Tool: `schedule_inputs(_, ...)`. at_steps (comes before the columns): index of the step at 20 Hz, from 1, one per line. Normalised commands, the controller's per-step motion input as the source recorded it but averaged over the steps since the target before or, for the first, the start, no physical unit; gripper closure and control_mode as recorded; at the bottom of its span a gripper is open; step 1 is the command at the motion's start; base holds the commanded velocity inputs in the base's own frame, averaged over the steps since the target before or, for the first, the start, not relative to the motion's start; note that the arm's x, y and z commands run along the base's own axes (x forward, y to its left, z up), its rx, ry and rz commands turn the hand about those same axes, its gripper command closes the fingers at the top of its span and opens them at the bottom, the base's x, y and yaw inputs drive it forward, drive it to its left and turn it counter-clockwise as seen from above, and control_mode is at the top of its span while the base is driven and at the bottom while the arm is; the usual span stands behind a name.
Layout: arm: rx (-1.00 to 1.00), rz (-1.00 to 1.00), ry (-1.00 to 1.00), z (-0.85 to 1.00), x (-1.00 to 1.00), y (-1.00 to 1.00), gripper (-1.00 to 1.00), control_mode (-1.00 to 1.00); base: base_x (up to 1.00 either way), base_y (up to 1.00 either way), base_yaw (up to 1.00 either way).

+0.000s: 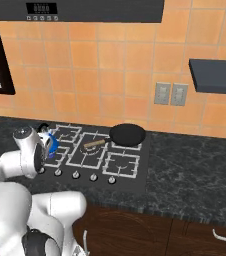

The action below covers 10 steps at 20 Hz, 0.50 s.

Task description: Pick the kettle from the counter and place it on a stove burner. Then turn the burner on.

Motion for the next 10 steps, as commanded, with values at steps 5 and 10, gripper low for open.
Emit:
schedule_inputs(5, 0.00, 0.02, -0.40, 0.54, -0.48, 0.00, -1.00, -1.00, 0.00, 0.00, 0.00)
schedule_inputs(10, 0.00, 0.00, -0.40, 0.61, -0.31, 0.11, -1.00, -1.00, 0.00, 0.00, 0.00)
